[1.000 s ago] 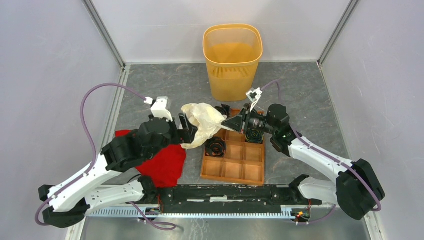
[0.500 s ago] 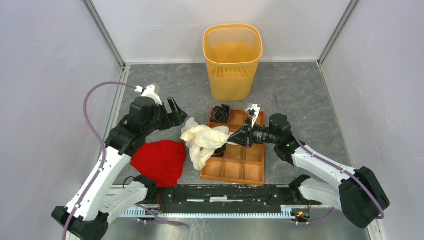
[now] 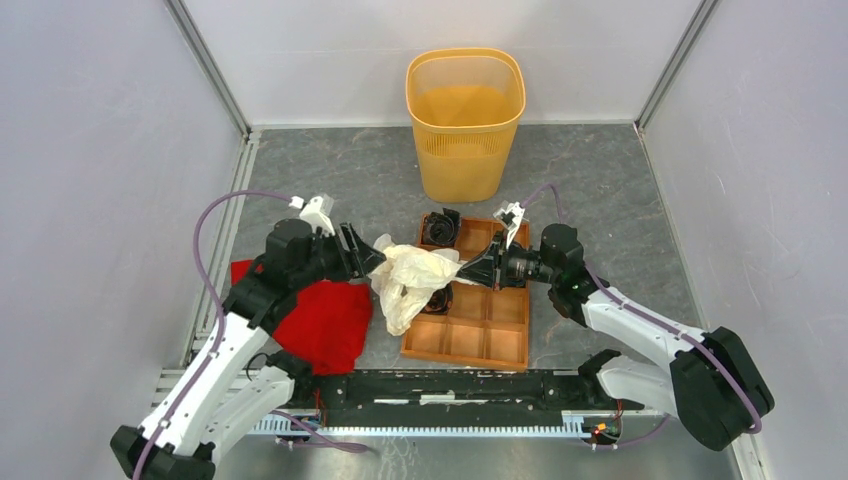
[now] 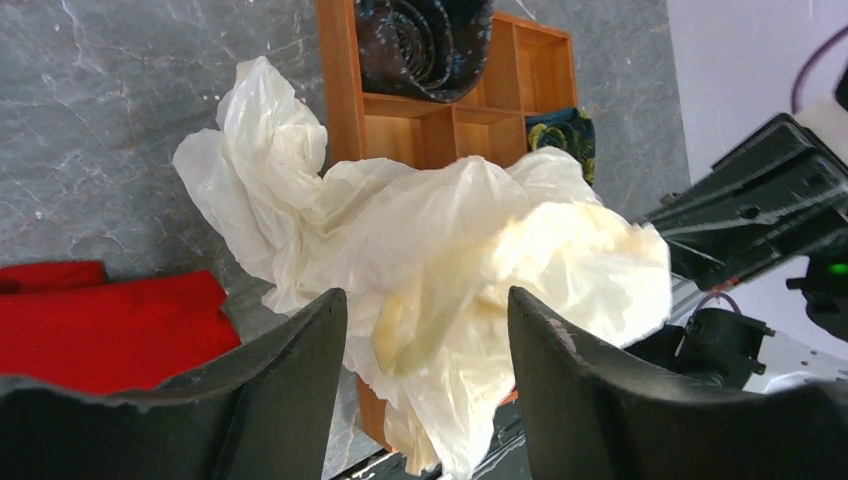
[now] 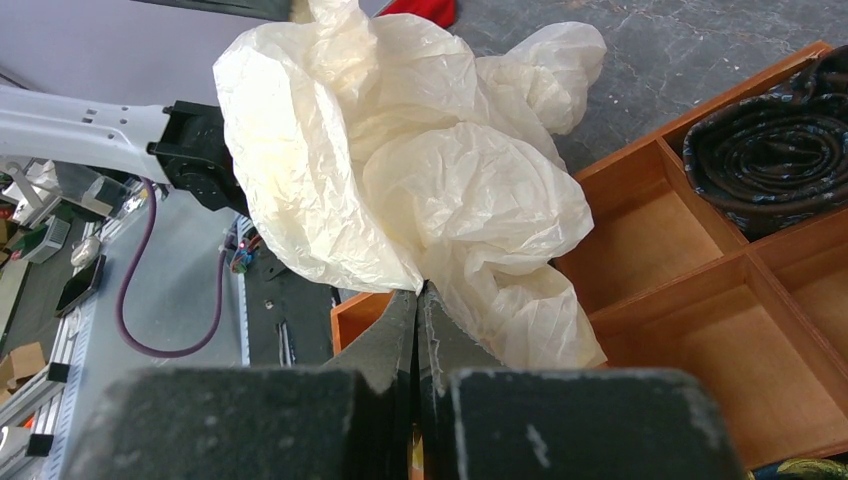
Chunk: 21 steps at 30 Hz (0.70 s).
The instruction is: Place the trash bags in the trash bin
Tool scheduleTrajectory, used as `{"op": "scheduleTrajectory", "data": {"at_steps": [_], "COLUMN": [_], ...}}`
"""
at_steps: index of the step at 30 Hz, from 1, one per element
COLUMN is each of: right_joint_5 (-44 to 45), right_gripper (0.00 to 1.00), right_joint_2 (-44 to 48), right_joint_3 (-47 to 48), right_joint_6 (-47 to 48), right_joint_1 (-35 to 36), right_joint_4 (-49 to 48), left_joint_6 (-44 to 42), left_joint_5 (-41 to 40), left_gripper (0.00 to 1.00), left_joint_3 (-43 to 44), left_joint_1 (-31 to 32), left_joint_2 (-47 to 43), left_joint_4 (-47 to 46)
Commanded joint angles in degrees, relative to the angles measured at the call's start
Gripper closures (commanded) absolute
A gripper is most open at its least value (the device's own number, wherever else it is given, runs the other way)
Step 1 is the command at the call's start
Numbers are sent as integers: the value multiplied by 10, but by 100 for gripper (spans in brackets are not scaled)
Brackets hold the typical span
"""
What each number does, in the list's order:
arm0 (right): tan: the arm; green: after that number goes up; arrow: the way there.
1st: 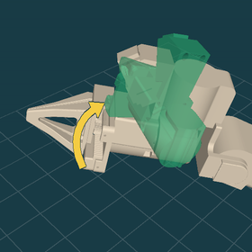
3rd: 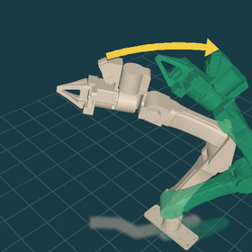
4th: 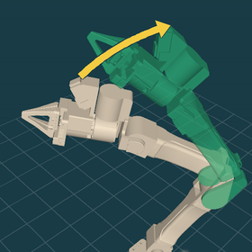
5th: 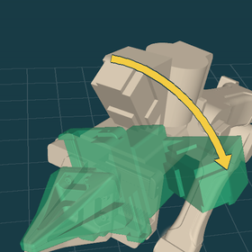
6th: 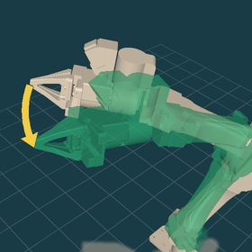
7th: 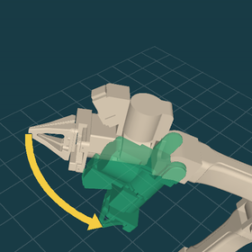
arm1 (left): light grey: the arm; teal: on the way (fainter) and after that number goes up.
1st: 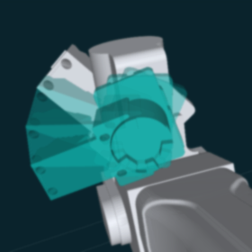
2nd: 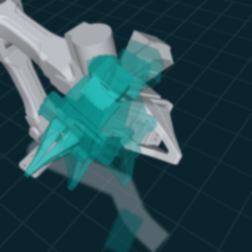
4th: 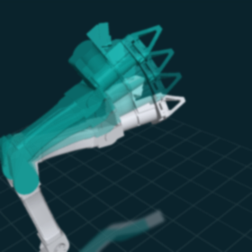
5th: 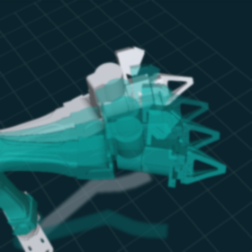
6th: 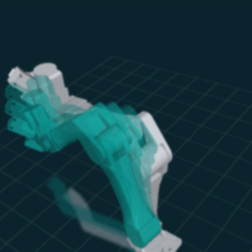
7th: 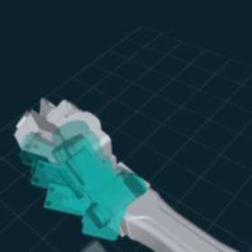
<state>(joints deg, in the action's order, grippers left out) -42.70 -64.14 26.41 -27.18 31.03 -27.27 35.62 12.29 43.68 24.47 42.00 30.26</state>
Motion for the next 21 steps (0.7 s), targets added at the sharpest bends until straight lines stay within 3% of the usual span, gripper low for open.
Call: {"op": "scheduleTrajectory", "data": {"at_steps": [1, 4, 6, 7, 8, 12, 14, 21], "right_joint_5": [-11, -2, 6, 10, 19, 107, 150, 199], "right_gripper": [100, 100, 100, 100, 100, 100, 100, 100], "right_joint_2": [6, 9, 2, -4, -12, -68, -85, -100], "right_joint_3": [15, 14, 20, 26, 35, 148, 202, 282], "right_joint_6": [7, 4, 0, -1, 4, 65, 77, 41], "right_joint_1": [-4, -4, -4, -4, -5, 5, 19, 53], "right_joint_4": [-10, -10, -13, -12, -5, 140, 192, 169], "left_joint_6": [21, 25, 18, 8, -5, -63, -76, -24], "left_joint_5": [32, 64, 68, 58, 33, -98, -117, 56], "left_gripper": [41, 59, 79, 93, 97, 98, 98, 98], "left_joint_3": [-10, -24, -23, -14, 4, 122, 180, 242], "left_joint_1": [-3, -3, -3, -3, -3, -3, -3, -3], "left_joint_2": [35, 42, 42, 41, 40, 14, -7, 45], "left_joint_4": [-61, -78, -70, -55, -30, 41, 36, 24]}}
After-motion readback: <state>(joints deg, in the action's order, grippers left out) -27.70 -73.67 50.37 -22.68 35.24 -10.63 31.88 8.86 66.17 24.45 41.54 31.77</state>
